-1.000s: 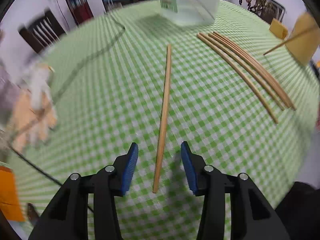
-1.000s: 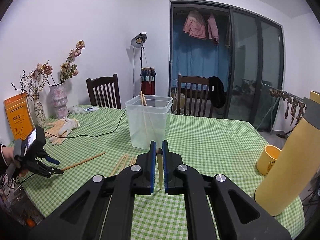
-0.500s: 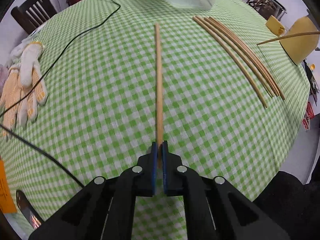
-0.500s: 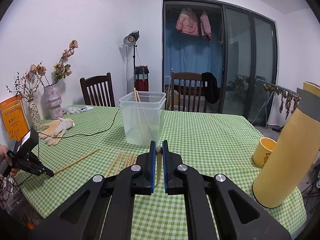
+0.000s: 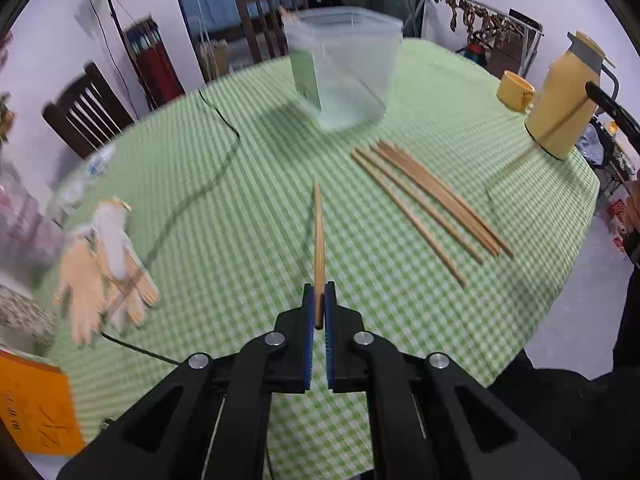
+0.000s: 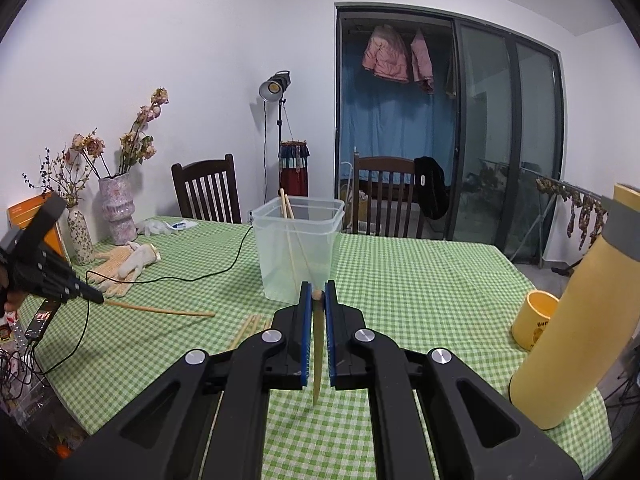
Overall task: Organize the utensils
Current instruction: 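Grasp a chopstick with the left gripper and lift it off the table, then carry the held chopsticks in both grippers over the clear plastic box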
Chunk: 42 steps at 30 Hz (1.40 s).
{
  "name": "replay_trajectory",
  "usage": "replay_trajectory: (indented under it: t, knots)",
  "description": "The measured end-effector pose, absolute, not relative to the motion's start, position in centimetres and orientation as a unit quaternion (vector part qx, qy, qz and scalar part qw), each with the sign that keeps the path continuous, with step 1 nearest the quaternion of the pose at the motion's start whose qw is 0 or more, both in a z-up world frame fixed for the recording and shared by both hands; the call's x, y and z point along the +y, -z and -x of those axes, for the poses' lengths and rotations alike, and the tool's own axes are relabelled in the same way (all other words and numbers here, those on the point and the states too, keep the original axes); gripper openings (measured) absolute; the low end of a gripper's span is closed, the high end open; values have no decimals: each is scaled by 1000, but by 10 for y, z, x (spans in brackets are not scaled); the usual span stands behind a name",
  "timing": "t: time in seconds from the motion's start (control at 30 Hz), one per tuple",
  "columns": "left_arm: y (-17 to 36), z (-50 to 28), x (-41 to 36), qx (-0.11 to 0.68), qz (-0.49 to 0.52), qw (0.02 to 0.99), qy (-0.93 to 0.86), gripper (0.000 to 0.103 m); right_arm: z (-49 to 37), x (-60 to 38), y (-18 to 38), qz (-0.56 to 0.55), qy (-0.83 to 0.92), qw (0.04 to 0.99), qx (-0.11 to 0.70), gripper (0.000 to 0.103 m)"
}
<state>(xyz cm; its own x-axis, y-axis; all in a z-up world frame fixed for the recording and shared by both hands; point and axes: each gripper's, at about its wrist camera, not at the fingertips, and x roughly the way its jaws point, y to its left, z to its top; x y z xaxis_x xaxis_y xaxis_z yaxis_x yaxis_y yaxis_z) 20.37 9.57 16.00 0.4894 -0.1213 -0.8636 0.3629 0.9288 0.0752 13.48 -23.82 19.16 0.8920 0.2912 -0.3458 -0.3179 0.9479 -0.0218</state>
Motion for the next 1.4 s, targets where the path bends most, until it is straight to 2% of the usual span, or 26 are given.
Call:
replay_trajectory:
  t: [0.53, 0.97, 1.13, 1.3, 1.4]
  knots:
    - [-243, -246, 75, 414, -125, 887, 161, 2, -153, -237, -199, 46, -164, 969, 178, 7]
    - [-243, -279, 59, 403, -112, 890, 183, 2, -196, -225, -203, 53, -185, 959, 207, 6]
    - [-303, -285, 48, 328, -102, 918, 199, 2, -221, -214, -233, 59, -206, 956, 201, 6]
    - [-381, -307, 35, 247, -112, 943, 195, 2, -254, -192, -308, 86, -225, 959, 148, 6]
    - [-424, -330, 34, 206, -82, 955, 196, 2, -276, -181, -351, 95, -213, 966, 112, 6]
